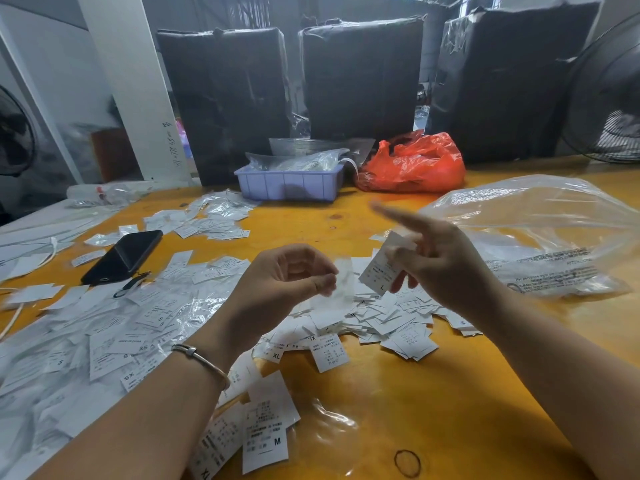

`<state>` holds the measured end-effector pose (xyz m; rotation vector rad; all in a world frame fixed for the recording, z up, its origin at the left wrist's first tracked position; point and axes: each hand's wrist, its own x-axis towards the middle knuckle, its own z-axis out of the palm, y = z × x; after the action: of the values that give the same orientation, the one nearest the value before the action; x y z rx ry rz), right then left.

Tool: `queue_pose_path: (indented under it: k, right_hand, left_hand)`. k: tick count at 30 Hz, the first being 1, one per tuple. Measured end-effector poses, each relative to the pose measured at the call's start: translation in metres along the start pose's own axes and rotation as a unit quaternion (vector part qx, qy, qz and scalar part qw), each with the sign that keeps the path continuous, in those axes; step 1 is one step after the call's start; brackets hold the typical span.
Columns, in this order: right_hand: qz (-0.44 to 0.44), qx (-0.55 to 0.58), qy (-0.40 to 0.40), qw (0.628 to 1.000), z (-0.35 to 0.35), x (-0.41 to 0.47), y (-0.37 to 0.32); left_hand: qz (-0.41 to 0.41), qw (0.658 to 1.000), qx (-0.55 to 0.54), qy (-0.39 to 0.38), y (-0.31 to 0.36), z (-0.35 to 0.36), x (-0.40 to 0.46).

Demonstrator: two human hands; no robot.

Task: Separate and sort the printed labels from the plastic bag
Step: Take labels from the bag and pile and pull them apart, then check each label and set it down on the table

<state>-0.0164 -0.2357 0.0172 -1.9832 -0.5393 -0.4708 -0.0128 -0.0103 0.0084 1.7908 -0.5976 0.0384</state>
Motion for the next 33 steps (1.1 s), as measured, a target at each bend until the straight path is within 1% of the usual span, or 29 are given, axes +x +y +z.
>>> queue_pose_path:
  k: [2, 4, 6, 9, 14, 15, 17, 18, 19, 21, 23, 26, 29, 33]
  right_hand:
    - [0.008, 0.016, -0.037, 0.999, 0.005, -0.002, -0.001]
    - [0.018, 0.053, -0.092, 0.994, 0.010, -0.004, -0.005]
    - [0.006, 0.053, -0.124, 0.991, 0.012, -0.005, -0.008]
    - [-0.036, 0.011, -0.097, 0.995, 0.015, -0.006, -0.008]
    - [-0.033, -0.012, -0.057, 0.998, 0.012, -0.005, -0.009]
    - [-0.029, -0.008, -0.032, 0.999, 0.011, -0.005, -0.011]
    - [-0.027, 0.016, 0.050, 0.998, 0.009, -0.005, -0.015]
    - [-0.041, 0.021, 0.087, 0.995, 0.007, -0.004, -0.017]
    - [-0.061, 0.019, 0.113, 0.992, 0.005, -0.003, -0.019]
    - [-0.093, 0.023, 0.136, 0.986, 0.004, -0.004, -0.024]
    - [-0.110, 0.015, 0.137, 0.984, 0.005, -0.005, -0.027]
    - [-0.125, -0.015, 0.111, 0.986, 0.008, -0.007, -0.028]
    - [-0.129, -0.024, 0.086, 0.988, 0.010, -0.008, -0.028]
    - [-0.133, -0.039, 0.081, 0.987, 0.011, -0.008, -0.027]
  left_hand:
    - [0.001, 1.000, 0.014, -0.006, 0.000, 0.001, -0.001]
    - [0.004, 0.999, 0.029, -0.016, 0.000, 0.003, -0.001]
    - [0.009, 0.999, 0.034, -0.024, 0.001, 0.004, -0.002]
    - [0.015, 0.999, 0.039, -0.027, 0.000, 0.005, -0.002]
    - [0.042, 0.997, 0.069, -0.020, 0.000, 0.007, -0.002]
    - [0.050, 0.996, 0.073, -0.013, 0.001, 0.007, -0.002]
    - [0.061, 0.995, 0.076, 0.000, 0.002, 0.006, -0.002]
    - [0.064, 0.995, 0.078, 0.003, 0.002, 0.005, -0.002]
    - [0.066, 0.995, 0.079, 0.005, 0.002, 0.005, -0.003]
    - [0.066, 0.995, 0.081, 0.006, 0.003, 0.005, -0.003]
    - [0.067, 0.994, 0.087, 0.006, 0.003, 0.006, -0.003]
    - [0.068, 0.993, 0.092, 0.004, 0.003, 0.006, -0.002]
    - [0.065, 0.993, 0.097, -0.001, 0.002, 0.006, -0.002]
    - [0.066, 0.993, 0.101, -0.010, 0.002, 0.006, -0.002]
